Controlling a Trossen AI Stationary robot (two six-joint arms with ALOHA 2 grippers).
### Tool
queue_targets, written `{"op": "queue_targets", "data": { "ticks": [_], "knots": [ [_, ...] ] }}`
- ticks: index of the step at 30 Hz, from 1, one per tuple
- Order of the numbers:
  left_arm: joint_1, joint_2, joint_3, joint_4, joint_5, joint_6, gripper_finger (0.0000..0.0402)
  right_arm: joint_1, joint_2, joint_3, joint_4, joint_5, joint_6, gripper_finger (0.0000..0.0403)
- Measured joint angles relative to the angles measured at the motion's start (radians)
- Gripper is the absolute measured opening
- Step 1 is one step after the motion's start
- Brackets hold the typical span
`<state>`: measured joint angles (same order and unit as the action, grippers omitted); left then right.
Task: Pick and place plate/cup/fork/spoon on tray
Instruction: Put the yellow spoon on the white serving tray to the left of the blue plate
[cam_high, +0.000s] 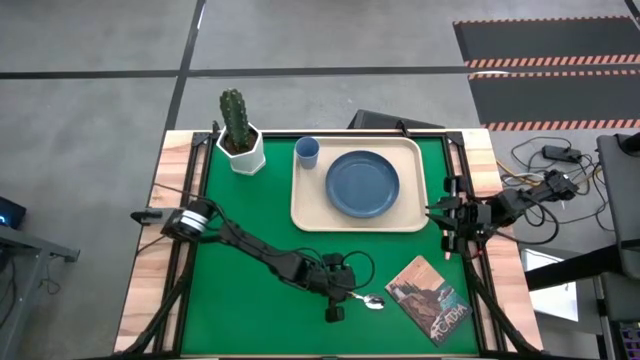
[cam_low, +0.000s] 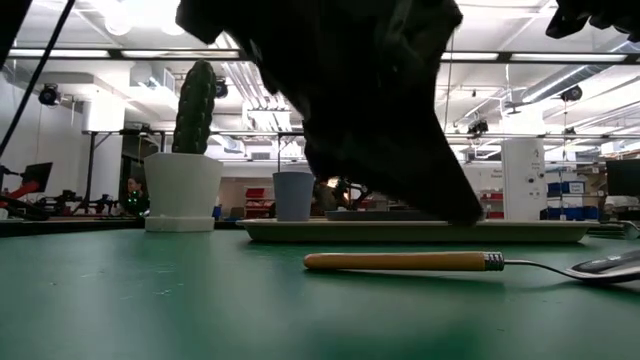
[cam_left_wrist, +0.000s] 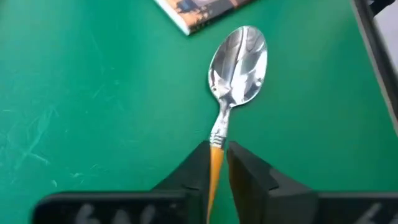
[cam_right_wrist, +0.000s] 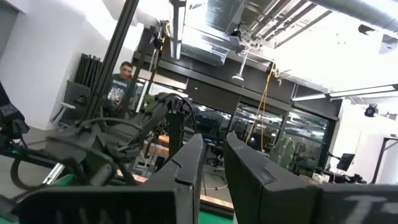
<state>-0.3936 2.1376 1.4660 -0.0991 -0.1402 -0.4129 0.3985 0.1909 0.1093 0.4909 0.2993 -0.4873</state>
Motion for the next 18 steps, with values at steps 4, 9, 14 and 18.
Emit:
{"op": "queue_targets", "data": {
  "ticks": [4, 9, 14, 18],
  "knots": [
    [0.001, 0.0, 0.0, 0.017, -0.005, 0.008, 0.0101, 0.0, 0.0, 0.0, 0.001, -0.001, -0.004, 0.0052],
    [0.001, 0.002, -0.022, 0.032, -0.005, 0.058, 0.0169, 0.0, 0.0, 0.0, 0.001, -0.002, -0.009, 0.0052],
    [-0.001, 0.003, -0.078, 0.126, -0.011, 0.087, 0.0175, 0.0, 0.0, 0.001, 0.0, -0.002, -0.008, 0.0052],
    [-0.007, 0.003, -0.125, 0.161, -0.009, 0.086, 0.0155, 0.0, 0.0, 0.001, -0.003, -0.002, -0.004, 0.0052]
  ]
}}
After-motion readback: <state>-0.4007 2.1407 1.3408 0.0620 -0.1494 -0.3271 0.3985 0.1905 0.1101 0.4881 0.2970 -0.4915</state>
